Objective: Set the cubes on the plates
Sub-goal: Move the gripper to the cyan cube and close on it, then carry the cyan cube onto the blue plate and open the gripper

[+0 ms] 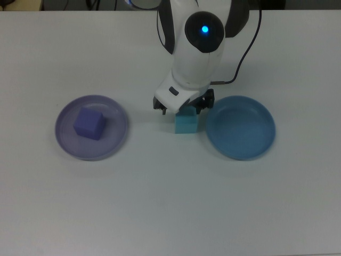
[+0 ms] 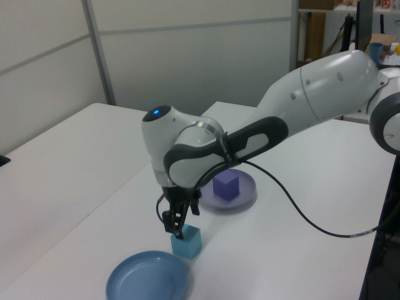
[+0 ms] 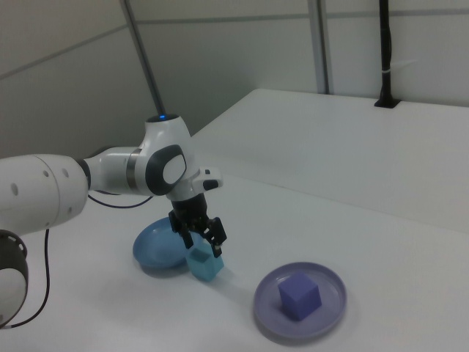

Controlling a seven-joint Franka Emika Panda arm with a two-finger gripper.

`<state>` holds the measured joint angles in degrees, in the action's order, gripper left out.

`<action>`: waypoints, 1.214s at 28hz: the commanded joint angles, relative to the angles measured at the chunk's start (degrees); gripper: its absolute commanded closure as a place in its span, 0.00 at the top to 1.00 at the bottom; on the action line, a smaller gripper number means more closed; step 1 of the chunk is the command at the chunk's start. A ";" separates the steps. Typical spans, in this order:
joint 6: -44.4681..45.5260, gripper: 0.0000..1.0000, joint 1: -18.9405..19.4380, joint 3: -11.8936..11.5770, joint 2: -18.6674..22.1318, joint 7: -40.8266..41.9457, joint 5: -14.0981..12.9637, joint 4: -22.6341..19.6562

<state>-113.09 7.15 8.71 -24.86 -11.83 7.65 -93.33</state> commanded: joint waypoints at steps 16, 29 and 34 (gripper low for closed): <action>-0.20 0.00 1.20 -0.80 -1.69 0.67 2.28 -2.47; 1.21 0.00 1.11 -0.71 3.06 0.32 1.41 -2.20; 0.42 0.00 3.83 -0.09 2.89 -1.61 1.41 -2.03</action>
<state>-113.08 7.92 8.68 -23.08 -11.70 9.13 -94.46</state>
